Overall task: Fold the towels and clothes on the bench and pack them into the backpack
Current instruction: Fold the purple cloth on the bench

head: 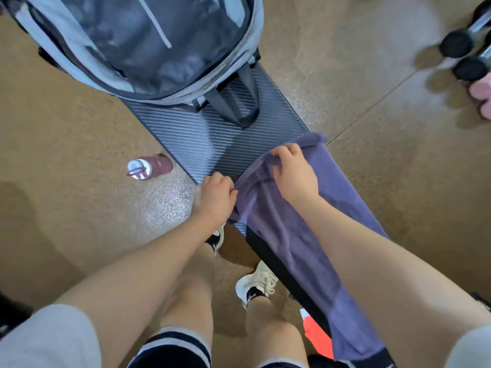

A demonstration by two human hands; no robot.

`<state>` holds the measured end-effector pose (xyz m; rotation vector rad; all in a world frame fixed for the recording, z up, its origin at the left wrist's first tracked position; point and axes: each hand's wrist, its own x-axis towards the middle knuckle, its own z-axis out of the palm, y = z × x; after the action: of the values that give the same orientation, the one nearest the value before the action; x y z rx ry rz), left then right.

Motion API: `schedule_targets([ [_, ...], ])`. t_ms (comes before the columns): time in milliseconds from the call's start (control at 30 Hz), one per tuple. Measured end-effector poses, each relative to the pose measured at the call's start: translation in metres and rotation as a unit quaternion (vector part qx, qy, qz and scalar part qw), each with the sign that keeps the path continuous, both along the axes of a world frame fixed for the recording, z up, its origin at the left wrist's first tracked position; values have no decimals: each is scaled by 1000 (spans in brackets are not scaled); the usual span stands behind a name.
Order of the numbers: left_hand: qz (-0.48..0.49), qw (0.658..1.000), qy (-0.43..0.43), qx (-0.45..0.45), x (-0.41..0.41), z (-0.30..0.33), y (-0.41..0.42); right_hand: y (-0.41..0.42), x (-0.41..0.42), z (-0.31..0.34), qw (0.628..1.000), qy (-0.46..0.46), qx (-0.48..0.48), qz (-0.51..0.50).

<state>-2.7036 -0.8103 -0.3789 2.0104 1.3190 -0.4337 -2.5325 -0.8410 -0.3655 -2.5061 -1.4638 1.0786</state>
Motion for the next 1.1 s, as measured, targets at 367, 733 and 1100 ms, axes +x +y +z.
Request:
schedule_targets([
  [367, 226, 960, -156, -50, -22, 24, 52, 27, 18, -11, 991, -98, -21, -86],
  [733, 202, 976, -66, -39, -27, 4, 67, 58, 42, -27, 902, 38, 18, -430],
  [1100, 144, 974, -146, -90, -30, 18, 73, 93, 52, -25, 929, 64, 59, -359],
])
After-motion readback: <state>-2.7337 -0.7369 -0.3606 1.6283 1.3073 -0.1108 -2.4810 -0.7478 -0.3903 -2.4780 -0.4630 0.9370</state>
